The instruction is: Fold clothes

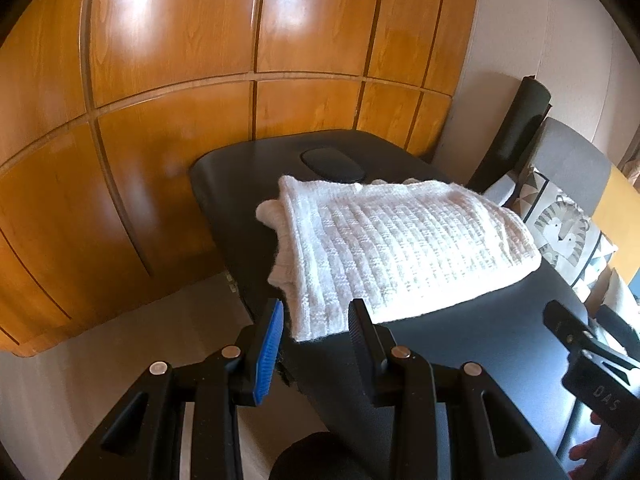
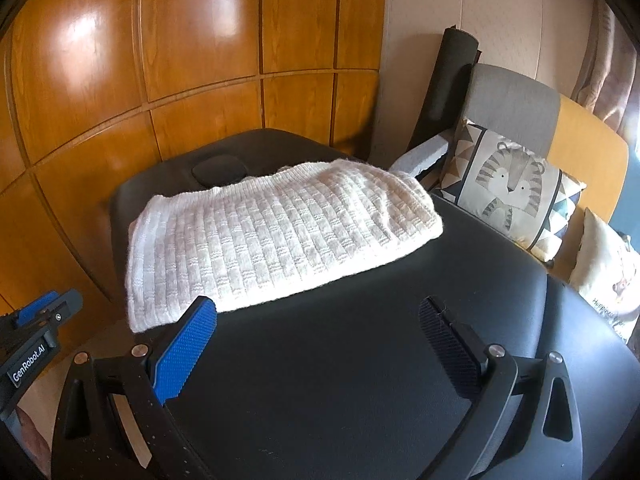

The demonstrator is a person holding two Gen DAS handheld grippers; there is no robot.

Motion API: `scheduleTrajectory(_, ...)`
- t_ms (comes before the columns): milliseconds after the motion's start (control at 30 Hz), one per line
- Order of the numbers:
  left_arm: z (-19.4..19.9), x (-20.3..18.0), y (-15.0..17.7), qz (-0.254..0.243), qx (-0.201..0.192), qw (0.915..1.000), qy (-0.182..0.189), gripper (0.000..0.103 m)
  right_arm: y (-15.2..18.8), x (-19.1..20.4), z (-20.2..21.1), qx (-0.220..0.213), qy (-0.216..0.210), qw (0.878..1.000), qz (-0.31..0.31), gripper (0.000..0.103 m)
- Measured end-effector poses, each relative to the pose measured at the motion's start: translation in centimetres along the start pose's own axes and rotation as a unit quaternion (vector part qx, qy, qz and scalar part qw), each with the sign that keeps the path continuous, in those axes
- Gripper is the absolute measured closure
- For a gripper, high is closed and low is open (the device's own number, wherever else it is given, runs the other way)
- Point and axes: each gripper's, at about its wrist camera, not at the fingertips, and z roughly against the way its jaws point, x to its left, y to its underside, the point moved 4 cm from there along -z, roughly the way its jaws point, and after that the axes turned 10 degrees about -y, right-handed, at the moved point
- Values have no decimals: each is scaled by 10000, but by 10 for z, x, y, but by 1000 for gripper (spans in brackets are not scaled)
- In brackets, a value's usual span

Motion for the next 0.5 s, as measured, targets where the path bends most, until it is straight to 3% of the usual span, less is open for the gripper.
scheduleTrajectory(500, 2, -4, 0, -131, 44, 9998, -126, 69, -2, 8, -3, 5, -106, 9999, -20, 0)
